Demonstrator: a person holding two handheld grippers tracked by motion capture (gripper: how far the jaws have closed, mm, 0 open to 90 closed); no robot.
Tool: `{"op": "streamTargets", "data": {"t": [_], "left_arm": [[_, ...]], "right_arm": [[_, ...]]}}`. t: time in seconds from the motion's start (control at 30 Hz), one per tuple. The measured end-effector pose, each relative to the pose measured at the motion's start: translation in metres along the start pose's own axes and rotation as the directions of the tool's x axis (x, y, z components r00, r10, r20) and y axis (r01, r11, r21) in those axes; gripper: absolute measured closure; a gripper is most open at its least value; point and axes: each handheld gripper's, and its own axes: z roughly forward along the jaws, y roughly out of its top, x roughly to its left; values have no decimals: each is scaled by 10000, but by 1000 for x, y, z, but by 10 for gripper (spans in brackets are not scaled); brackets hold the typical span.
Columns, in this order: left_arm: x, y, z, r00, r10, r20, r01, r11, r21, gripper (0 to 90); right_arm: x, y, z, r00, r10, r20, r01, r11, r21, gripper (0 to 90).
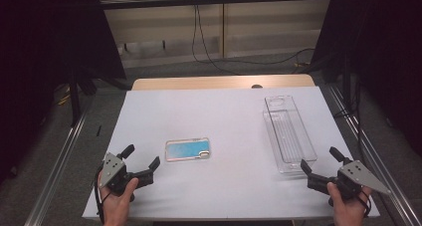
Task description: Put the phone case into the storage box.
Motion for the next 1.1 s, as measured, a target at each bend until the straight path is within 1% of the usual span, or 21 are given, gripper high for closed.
{"op": "streamTargets", "data": {"t": [0.1, 0.13, 0.2, 0.23, 0.27, 0.3, 0.37, 0.43, 0.53, 0.6, 0.63, 0.77, 0.8, 0.87, 1.03, 1.07, 1.1], "left_arm": [[1, 0, 0, 10000, -17, 20, 17, 10000, 81, 33], [1, 0, 0, 10000, 6, -44, -6, 10000, 95, 33], [2, 1, 1, 10000, -90, -22, 90, 9999, 85, 36], [2, 1, 1, 9999, -128, 21, 127, 9999, 115, 36], [3, 1, 2, 9998, -146, 107, 143, 9996, 247, 37], [3, 1, 2, 9998, -146, 107, 143, 9996, 247, 37], [3, 1, 2, 9995, -238, 223, 230, 9991, 354, 38], [3, 2, 3, 9991, -192, 377, 176, 9989, 434, 40], [3, 4, 3, 9967, -401, 705, 368, 9982, 471, 47], [2, 4, 4, 9961, -366, 808, 323, 9980, 535, 47], [2, 4, 5, 9952, -366, 907, 319, 9981, 521, 46], [0, 7, 7, 9938, -266, 1075, 223, 9989, 403, 42], [-1, 8, 8, 9925, -358, 1172, 318, 9989, 354, 42], [-1, 9, 11, 9920, -202, 1249, 153, 9991, 404, 41], [-4, 12, 18, 9927, -152, 1199, 123, 9996, 248, 22], [-5, 13, 20, 9918, -129, 1270, 112, 9998, 143, 22], [-5, 13, 20, 9918, -129, 1270, 112, 9998, 143, 21]], "right_arm": [[0, 0, 0, 10000, 37, -14, -37, 10000, 0, 6], [0, -1, 0, 10000, 3, -40, -3, 10000, 3, 6], [0, -1, 1, 10000, -28, -92, 28, 10000, 33, 6], [0, -1, 1, 10000, -28, -92, 28, 10000, 33, 6], [1, -1, 1, 9999, -80, -153, 81, 9999, 69, 7], [1, -1, 1, 9999, -80, -153, 81, 9999, 69, 7], [2, -1, 1, 9998, -86, -181, 87, 9999, 79, 7], [2, -1, 0, 9998, -99, -194, 100, 9999, 40, 7], [1, -1, -1, 9998, -64, -168, 64, 10000, 47, 7], [1, -1, -2, 9998, 16, -175, -15, 10000, 63, 7], [1, -1, -2, 9999, 74, -131, -73, 10000, 29, 7], [2, -1, -2, 9999, 59, -136, -58, 10000, 53, 7], [2, -1, -2, 9999, 67, -144, -66, 10000, 62, 7], [2, -1, -2, 9999, 72, -143, -71, 10000, 68, 7], [2, -1, -2, 9998, 81, -166, -80, 9999, 70, 7], [2, -1, -2, 9998, 81, -167, -80, 9999, 64, 7], [2, -1, -2, 9998, 81, -167, -80, 9999, 64, 7]]}}
